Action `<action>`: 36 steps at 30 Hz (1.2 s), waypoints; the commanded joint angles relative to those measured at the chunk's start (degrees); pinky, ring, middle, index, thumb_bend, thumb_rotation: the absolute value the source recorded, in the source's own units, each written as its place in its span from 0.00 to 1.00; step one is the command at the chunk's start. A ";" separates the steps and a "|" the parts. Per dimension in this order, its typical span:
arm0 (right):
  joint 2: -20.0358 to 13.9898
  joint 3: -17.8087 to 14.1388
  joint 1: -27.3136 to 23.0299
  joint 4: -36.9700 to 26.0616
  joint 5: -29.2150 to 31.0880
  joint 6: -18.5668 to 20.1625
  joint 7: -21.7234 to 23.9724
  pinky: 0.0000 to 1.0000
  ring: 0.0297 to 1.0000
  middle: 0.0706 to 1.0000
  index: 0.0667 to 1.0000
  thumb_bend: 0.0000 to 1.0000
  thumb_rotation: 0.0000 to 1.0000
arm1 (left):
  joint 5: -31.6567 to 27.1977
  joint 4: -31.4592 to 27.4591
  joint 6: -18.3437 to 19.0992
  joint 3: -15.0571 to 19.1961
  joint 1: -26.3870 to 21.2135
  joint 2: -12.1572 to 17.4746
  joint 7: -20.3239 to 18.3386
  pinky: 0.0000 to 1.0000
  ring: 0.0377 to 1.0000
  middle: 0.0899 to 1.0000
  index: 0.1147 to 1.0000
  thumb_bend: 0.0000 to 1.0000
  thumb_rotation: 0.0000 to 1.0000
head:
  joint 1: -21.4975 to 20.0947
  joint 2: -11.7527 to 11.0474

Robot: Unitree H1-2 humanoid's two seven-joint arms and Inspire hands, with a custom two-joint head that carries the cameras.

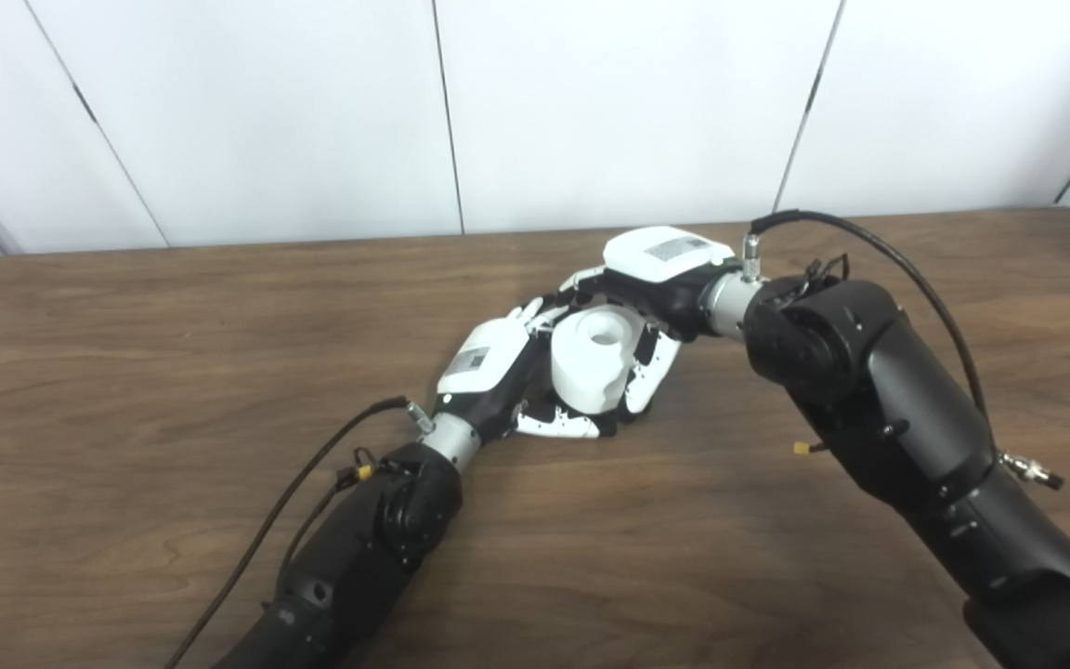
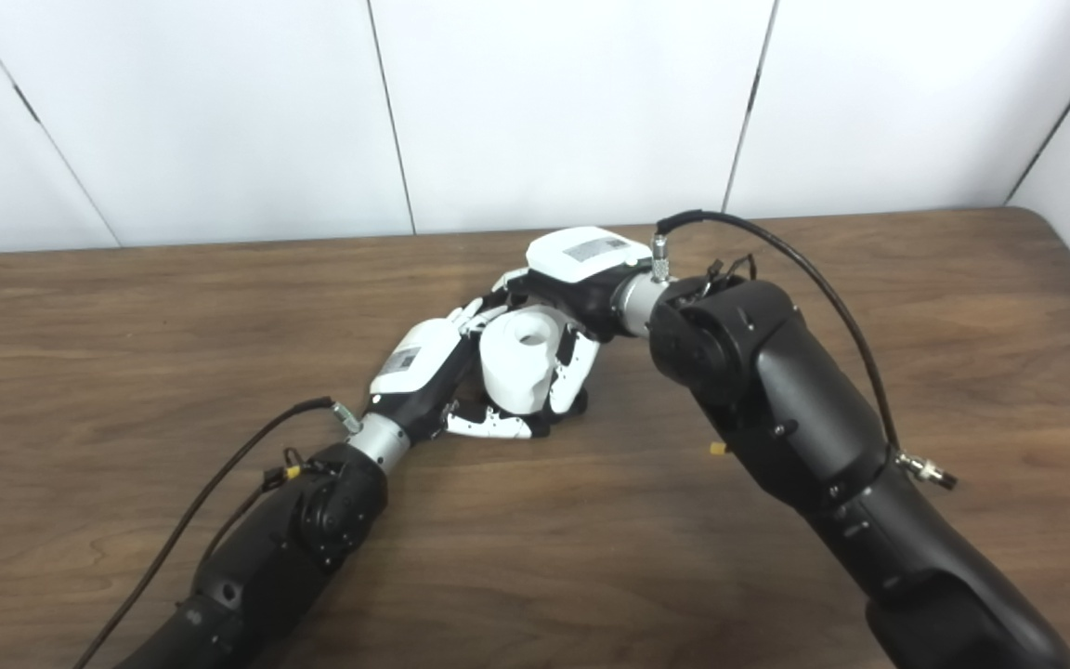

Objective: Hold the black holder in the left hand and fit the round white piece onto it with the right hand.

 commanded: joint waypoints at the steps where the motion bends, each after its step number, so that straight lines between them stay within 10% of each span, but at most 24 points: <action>1: -0.16 -0.90 -1.89 -1.70 -0.75 0.09 -1.17 0.62 0.75 0.85 0.86 0.93 0.26 | 1.61 3.56 2.21 -3.22 4.33 -0.92 -5.38 1.00 1.00 0.91 0.41 0.52 0.06 | 0.08 0.01; 13: -0.72 -1.52 -2.33 -1.33 -1.46 -0.44 -1.61 0.64 0.78 0.88 0.97 0.97 0.27 | 1.15 3.72 1.81 -3.09 4.59 -0.80 -5.44 1.00 1.00 0.91 0.41 0.52 0.06 | -0.30 -0.16; 36: -14.79 -6.83 -7.39 -2.38 1.98 0.17 11.88 0.65 0.90 1.00 1.00 1.00 0.23 | 0.31 4.53 1.19 -2.73 4.34 -0.19 -5.06 1.00 1.00 0.91 0.41 0.52 0.06 | -1.20 -0.60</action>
